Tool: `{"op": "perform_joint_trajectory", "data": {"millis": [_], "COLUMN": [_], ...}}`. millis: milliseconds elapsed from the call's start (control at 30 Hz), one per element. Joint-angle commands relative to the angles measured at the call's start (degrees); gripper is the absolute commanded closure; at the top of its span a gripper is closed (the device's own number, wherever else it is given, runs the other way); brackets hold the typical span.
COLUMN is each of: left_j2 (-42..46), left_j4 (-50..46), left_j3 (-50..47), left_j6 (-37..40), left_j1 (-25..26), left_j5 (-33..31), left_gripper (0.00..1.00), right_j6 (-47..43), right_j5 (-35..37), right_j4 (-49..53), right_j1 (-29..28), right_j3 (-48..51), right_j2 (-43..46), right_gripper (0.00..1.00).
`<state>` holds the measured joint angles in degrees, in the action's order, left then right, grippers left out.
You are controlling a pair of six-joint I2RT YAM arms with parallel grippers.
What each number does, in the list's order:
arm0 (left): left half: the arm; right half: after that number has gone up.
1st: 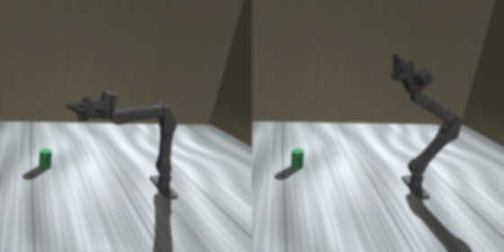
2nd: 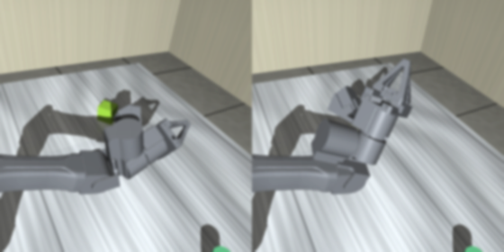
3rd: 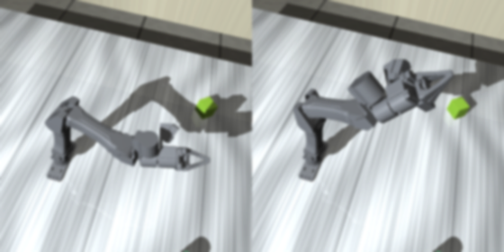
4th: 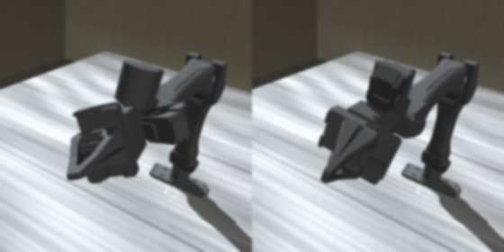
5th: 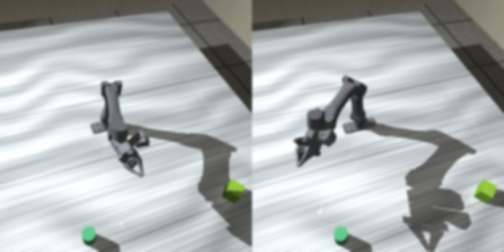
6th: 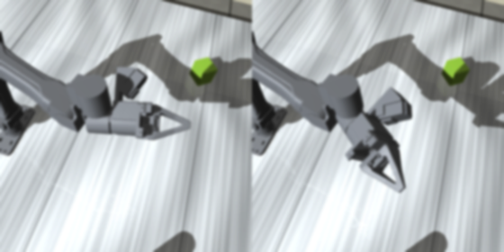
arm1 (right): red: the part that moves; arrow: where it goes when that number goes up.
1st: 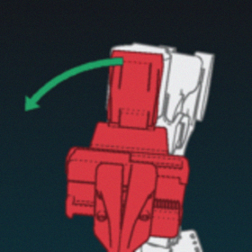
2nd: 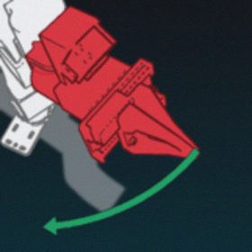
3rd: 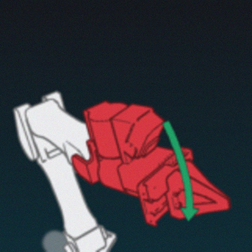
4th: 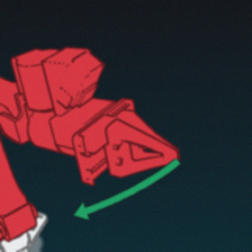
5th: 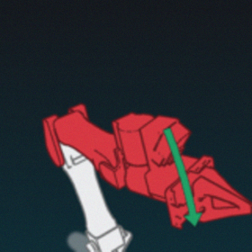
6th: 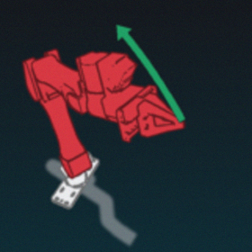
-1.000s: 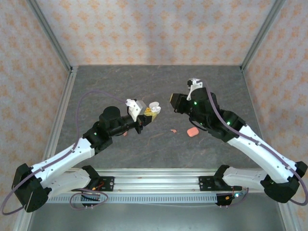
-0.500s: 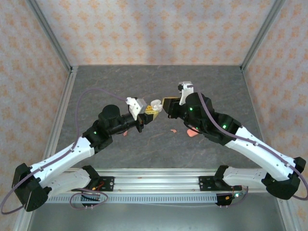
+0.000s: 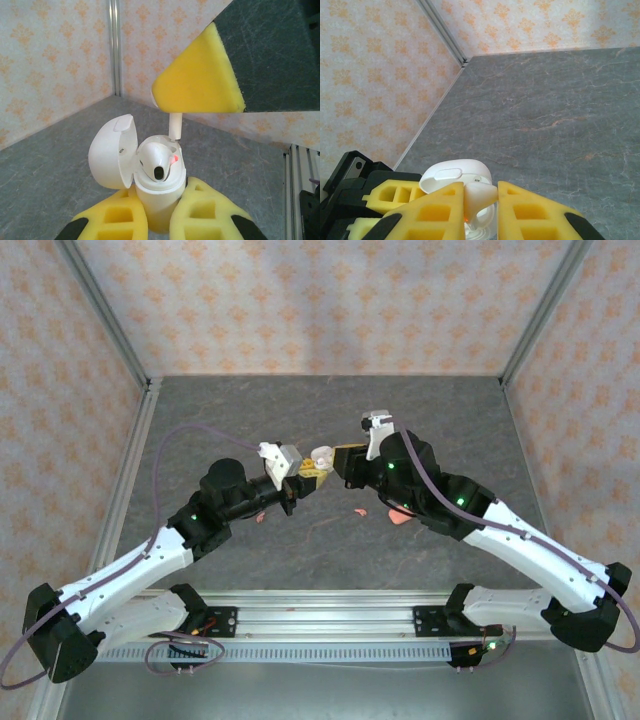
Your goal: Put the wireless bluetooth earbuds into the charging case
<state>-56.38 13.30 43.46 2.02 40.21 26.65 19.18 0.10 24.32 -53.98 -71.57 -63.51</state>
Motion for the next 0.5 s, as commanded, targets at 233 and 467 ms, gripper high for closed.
{"op": "perform_joint_trajectory", "data": {"millis": [233,467], "left_j2": [0.48,0.57], "left_j4": [1.47,1.06], "left_j3": [0.99,1.16], "left_j6": [0.45,0.58], "left_j1": [1.06,1.18], "left_j5": [0.68,0.44], "left_gripper": [1.00,1.00], "right_j6": [-1.69,-2.05], "right_j5": [-1.20,-2.24], "right_j4": [-0.83,-0.10], "right_j1": [-0.60,-0.60], "right_j3": [-0.98,-1.39], "right_j2": [-0.87,-1.62], "right_gripper": [0.81,0.81]}}
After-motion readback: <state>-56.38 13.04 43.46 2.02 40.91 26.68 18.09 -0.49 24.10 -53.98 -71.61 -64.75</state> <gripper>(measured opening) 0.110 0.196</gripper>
